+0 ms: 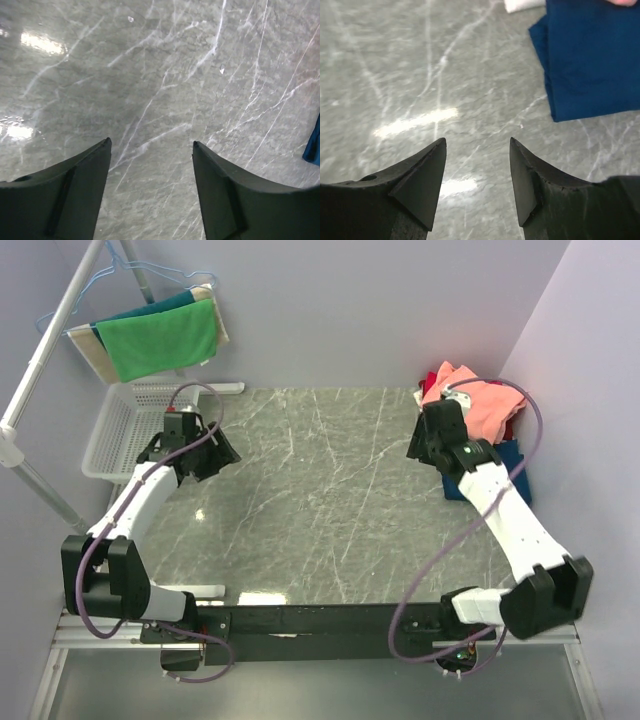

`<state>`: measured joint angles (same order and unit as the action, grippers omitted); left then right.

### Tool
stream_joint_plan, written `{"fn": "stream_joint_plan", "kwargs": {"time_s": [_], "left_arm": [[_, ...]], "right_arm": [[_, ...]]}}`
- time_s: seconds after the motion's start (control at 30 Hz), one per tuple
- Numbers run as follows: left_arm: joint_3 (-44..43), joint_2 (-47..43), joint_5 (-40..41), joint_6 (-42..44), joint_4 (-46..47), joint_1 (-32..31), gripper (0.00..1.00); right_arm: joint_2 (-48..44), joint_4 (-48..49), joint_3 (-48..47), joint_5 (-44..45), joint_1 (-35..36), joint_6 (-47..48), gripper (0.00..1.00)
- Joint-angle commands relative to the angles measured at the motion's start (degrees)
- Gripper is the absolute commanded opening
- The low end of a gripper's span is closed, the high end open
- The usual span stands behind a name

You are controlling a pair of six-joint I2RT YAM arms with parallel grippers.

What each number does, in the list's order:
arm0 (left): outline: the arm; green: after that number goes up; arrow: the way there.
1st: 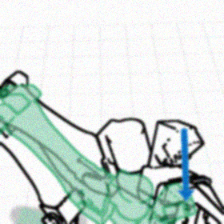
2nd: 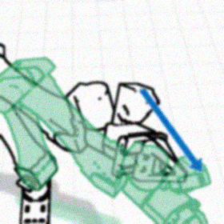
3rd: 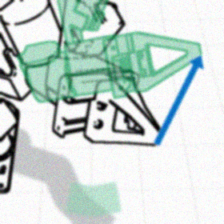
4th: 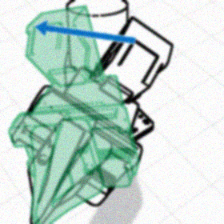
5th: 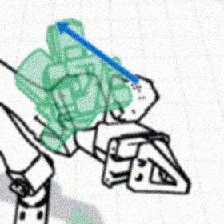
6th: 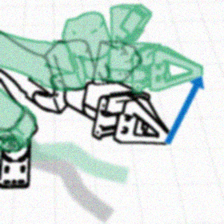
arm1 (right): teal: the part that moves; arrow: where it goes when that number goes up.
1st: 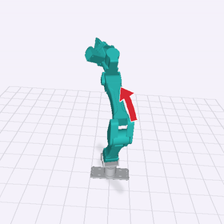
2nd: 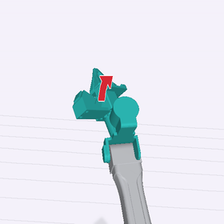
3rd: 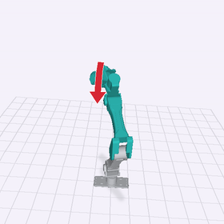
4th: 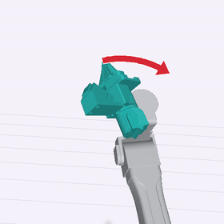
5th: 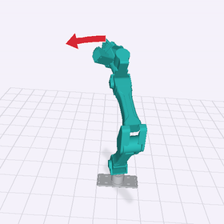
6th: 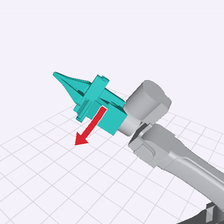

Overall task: Fold and stack the t-shirts
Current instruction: Reset both grippers

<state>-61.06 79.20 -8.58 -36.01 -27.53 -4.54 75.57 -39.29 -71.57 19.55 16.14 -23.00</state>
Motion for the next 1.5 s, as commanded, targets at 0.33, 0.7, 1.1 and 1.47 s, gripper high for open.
{"fn": "stream_joint_plan", "kwargs": {"time_s": [0.33,0.7,1.1,1.47], "left_arm": [[3.0,-4.9,8.4,-0.7,4.8,-10.8,0.99],[1.5,-5.1,13.3,-1.1,4.6,-14.4,0.99],[-0.6,-3.5,13.9,-0.2,4.7,-15.0,0.99],[-1.4,-2.8,14.1,0.4,4.8,-15.1,0.99]], "right_arm": [[-8.5,8.7,9.1,0.7,5.7,3.2,0.83],[-7.0,8.7,5.7,2.9,8.4,3.8,0.87],[-6.5,7.6,1.9,5.2,9.2,4.9,0.90],[-4.5,6.9,-1.1,5.1,9.9,5.1,0.91]]}}
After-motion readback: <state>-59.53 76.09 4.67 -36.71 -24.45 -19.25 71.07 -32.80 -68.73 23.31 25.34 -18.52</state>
